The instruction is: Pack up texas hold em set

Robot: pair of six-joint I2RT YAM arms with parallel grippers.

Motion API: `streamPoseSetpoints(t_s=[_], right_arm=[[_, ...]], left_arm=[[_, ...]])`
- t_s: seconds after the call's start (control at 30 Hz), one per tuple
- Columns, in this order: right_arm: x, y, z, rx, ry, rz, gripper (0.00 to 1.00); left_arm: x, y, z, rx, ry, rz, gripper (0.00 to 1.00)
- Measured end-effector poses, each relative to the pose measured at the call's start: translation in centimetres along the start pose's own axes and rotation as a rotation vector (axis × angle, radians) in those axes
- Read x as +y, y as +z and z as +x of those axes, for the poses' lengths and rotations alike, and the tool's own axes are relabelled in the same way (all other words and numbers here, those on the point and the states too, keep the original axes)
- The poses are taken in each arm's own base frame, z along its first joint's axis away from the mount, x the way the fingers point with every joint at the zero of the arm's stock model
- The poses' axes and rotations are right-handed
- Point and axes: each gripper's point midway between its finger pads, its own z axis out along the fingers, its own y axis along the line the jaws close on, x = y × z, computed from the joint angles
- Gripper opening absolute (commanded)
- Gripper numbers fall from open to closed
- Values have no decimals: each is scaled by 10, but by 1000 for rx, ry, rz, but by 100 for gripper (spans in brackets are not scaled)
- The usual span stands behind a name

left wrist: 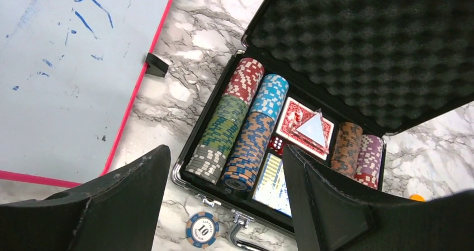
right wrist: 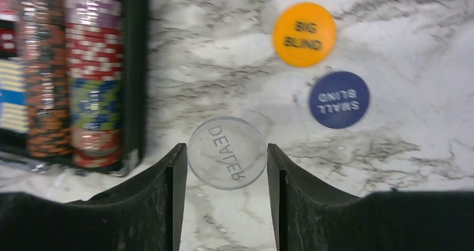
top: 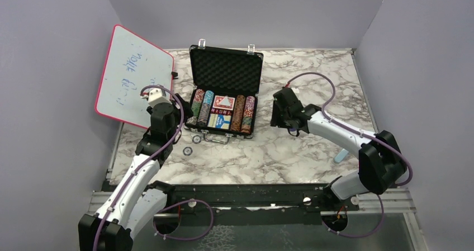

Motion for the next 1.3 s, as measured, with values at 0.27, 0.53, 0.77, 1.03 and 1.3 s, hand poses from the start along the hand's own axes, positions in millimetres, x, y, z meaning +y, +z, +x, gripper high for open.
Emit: streamPoseSetpoints(t_s=[0.27,0.53,0.77,1.03,1.3], right_arm=[[96,-33,-29,-66,-77,-209,43],[197,-13,-27,-51,-167,-317,45],[248,30,-12,-18,-209,-331,45],[266,57,-10,-18,-225,-311,46],[253,61,-2,6,-240,-263,47]], left_arm=[[-3,-4,-4,-12,-8,19,76],[-1,-8,-14,-49,-26,13,76],[5,-7,-18,-66,-54,-21,77],[7,-10,-19,-80,-77,-20,77],[13,-11,-25,-99,-101,-39,77]])
